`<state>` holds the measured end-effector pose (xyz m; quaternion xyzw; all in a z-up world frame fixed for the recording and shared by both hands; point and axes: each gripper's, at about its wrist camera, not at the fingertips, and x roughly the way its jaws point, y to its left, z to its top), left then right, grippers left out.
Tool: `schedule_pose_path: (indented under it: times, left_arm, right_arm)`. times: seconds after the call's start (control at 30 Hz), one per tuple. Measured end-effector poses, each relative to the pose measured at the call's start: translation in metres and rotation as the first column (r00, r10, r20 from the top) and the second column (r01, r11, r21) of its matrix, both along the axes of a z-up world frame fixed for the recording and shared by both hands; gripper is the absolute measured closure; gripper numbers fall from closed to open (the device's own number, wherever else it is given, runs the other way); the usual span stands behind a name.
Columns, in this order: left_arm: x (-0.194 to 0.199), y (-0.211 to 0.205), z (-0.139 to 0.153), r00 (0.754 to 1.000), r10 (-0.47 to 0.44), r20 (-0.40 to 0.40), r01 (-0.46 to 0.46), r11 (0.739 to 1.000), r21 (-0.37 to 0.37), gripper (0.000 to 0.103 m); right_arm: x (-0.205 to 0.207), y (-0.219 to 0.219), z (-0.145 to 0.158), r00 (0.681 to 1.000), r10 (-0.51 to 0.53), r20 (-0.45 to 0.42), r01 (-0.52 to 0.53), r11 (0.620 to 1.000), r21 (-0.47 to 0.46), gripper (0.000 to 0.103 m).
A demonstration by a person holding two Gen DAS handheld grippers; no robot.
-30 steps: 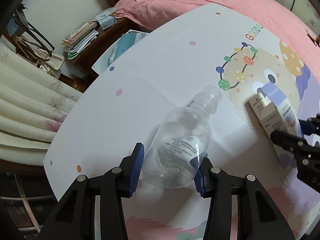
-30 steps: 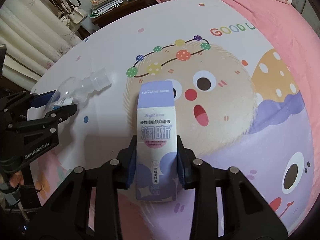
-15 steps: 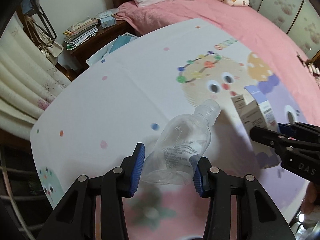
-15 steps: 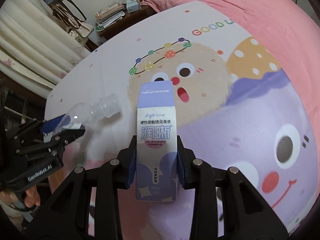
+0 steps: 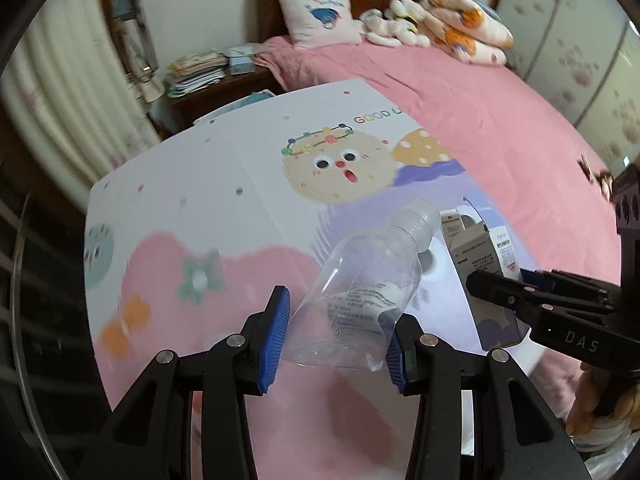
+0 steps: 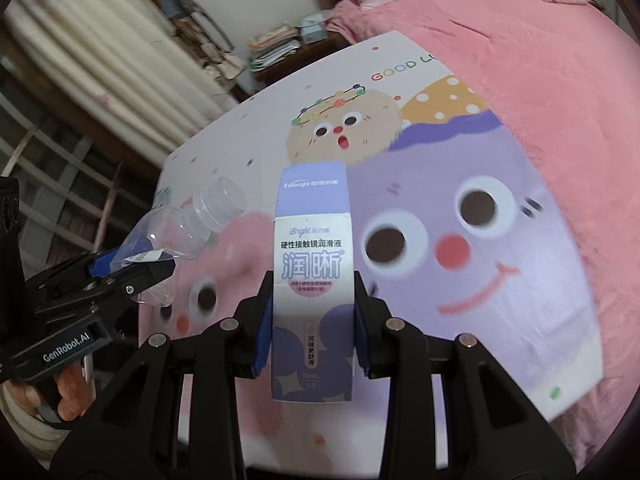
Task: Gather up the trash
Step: 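Carry the bottle and box down over the bin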
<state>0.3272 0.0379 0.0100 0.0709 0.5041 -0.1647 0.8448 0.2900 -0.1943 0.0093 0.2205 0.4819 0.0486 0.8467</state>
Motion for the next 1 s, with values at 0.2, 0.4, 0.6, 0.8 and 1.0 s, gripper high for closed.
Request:
schedule_pose_path:
  times: [0.2,0.4,0.6,0.8,1.0]
  left_arm:
    - [-0.113,-0.026,0.015,0.990,0.140,0.030,-0.138,0.989,-0.044,0.060]
    - [-0.207,-0.054,0.021,0.978,0.209,0.026,-0.207,0.976,-0.067,0.060]
    - [-0.278,-0.067,0.024,0.976,0.216,-0.006,-0.216,0.975,-0.051,0.060]
    - [-0.319,-0.067,0.011,0.976,0.208,-0.058,-0.209,0.978,-0.018,0.060]
    - [-0.342,-0.061,-0.032,0.971,0.191,-0.146,-0.192,0.981,0.010,0.060]
  right_arm:
    - [-0.086,-0.025,0.017,0.992,0.116,0.050,-0.116,0.993,-0.005,0.073]
    - [-0.164,-0.048,0.029,0.979,0.186,0.082,-0.186,0.982,0.001,0.073]
    - [-0.223,-0.052,0.023,0.973,0.225,0.056,-0.226,0.974,0.024,0.073]
    - [-0.264,-0.045,0.004,0.970,0.244,0.010,-0.244,0.969,0.040,0.073]
    - [-0.289,-0.036,-0.046,0.970,0.223,-0.095,-0.217,0.974,0.070,0.073]
